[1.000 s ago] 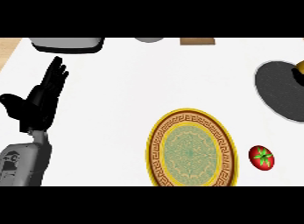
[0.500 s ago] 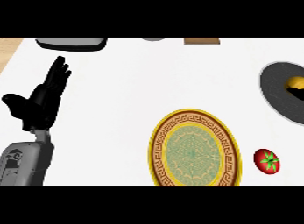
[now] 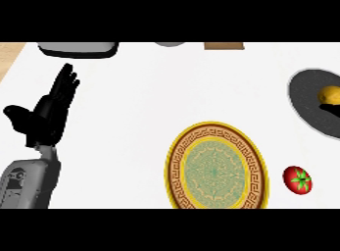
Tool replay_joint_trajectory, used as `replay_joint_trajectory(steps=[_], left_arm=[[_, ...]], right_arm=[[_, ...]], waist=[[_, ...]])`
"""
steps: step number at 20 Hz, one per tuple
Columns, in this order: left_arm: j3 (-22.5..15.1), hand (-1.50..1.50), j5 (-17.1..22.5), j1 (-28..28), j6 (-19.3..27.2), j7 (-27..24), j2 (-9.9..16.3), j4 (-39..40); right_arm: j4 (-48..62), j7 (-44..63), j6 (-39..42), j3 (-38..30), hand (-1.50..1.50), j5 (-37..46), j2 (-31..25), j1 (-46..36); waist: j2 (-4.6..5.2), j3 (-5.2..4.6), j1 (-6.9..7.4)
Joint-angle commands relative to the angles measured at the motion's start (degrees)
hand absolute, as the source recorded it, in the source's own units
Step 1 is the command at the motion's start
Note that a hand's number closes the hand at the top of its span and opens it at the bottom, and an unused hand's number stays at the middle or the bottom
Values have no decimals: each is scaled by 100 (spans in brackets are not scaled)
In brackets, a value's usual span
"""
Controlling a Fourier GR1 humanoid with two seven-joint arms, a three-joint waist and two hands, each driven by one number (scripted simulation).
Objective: Pick the lemon from the plate and place it in the pan
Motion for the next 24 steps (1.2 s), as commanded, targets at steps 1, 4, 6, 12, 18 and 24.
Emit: replay_joint_trajectory(steps=[1, 4, 6, 12, 18, 24], left_arm=[[226, 0, 76, -117, -66, 48, 214, 194], [134, 0, 14, -179, 70, 139, 73, 99], [301, 0, 182, 49, -122, 122, 269, -90], [264, 0, 101, 520, 1, 64, 142, -242], [224, 0, -35, 335, 180, 299, 122, -344], [216, 0, -133, 297, 282, -66, -8, 1]], right_arm=[[-59, -566, 170, -516, -150, -571, -195, -62], [17, -940, 383, -900, -150, -1027, -158, 121], [75, -1139, 633, -890, -150, -1162, 18, 402], [-249, -1496, 2551, -931, -150, -1653, -430, 1039], [-994, -1742, 3579, -1003, -150, -2081, -653, 2135], [-2428, -1095, 4155, -1090, -150, -2624, -299, 3025]], waist=[[-43, -12, -138], [-70, -15, -200], [-118, -30, -231], [-201, -53, -424], [-242, -66, -566], [-226, -75, -584]])
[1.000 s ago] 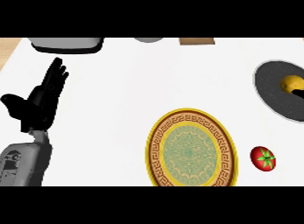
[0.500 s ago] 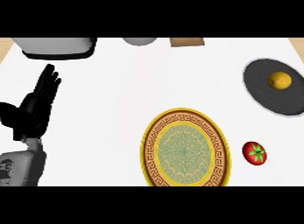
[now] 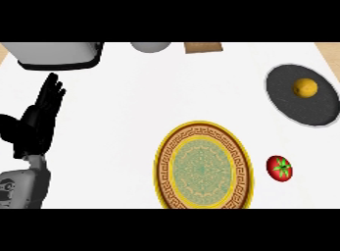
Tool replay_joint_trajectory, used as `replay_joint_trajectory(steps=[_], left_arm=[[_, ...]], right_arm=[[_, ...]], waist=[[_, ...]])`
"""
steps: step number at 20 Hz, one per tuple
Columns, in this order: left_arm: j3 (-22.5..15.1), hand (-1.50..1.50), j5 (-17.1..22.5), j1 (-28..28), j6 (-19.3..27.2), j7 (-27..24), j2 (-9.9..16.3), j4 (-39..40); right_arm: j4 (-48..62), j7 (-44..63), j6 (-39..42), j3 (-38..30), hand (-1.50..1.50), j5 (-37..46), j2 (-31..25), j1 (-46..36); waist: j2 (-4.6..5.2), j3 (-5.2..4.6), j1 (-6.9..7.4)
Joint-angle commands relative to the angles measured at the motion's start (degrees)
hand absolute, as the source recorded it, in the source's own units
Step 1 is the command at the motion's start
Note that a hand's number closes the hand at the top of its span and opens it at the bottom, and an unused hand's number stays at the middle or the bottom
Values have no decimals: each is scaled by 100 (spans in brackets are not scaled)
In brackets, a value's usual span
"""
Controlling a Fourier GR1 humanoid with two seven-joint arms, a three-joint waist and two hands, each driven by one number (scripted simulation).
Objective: Pick the lemon from the plate and place it in the pan
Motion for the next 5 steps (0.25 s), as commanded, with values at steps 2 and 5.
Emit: replay_joint_trajectory(steps=[2, 5], left_arm=[[-96, 0, -61, 332, -48, 82, 23, -357], [25, 0, -43, 82, -34, -158, 17, 168]], right_arm=[[-1476, 513, 414, 45, -150, -365, 514, 864], [-2738, 1202, 341, 19, -150, -588, 835, 1277]], waist=[[-12, -4, 38], [26, -1, 32]])
